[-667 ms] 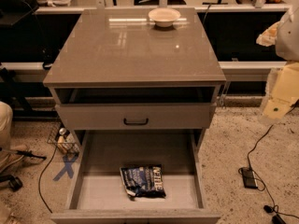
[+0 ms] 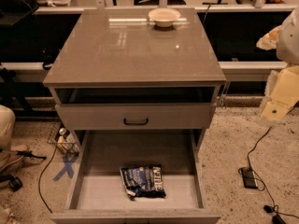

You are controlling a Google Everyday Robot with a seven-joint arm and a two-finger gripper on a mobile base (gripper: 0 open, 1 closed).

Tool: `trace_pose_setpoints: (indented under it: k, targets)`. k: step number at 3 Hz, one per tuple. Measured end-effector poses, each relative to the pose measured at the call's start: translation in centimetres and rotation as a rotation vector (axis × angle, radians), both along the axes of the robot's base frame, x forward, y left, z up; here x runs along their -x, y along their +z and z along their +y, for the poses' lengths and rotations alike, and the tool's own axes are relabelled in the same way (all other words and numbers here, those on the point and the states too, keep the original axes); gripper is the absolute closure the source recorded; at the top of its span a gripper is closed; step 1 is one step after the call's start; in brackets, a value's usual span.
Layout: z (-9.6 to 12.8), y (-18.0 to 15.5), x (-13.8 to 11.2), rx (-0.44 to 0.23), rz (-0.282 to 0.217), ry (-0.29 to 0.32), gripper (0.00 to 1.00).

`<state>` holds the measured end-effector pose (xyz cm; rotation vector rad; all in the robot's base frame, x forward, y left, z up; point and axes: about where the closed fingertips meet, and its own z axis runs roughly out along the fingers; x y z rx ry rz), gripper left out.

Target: Pick blue chip bag from middle drawer and place on counter

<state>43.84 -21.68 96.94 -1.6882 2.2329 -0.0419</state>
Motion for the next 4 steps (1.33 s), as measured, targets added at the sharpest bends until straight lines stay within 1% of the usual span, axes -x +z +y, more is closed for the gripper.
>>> trace_pose_setpoints:
  k: [1,2,3,4]
  targets:
    - [0.9,-4.5,0.1,-0.130,0.057,-0.039,0.00]
    - [2.8,-12.8,1.0,-0.321,0.138,-0.105,0.00]
    - [6.7,-21.5,1.4,-0.452,0.176,-0.197,0.00]
    - [6.7,-21.5,1.4,-0.452,0.176,-0.197,0.00]
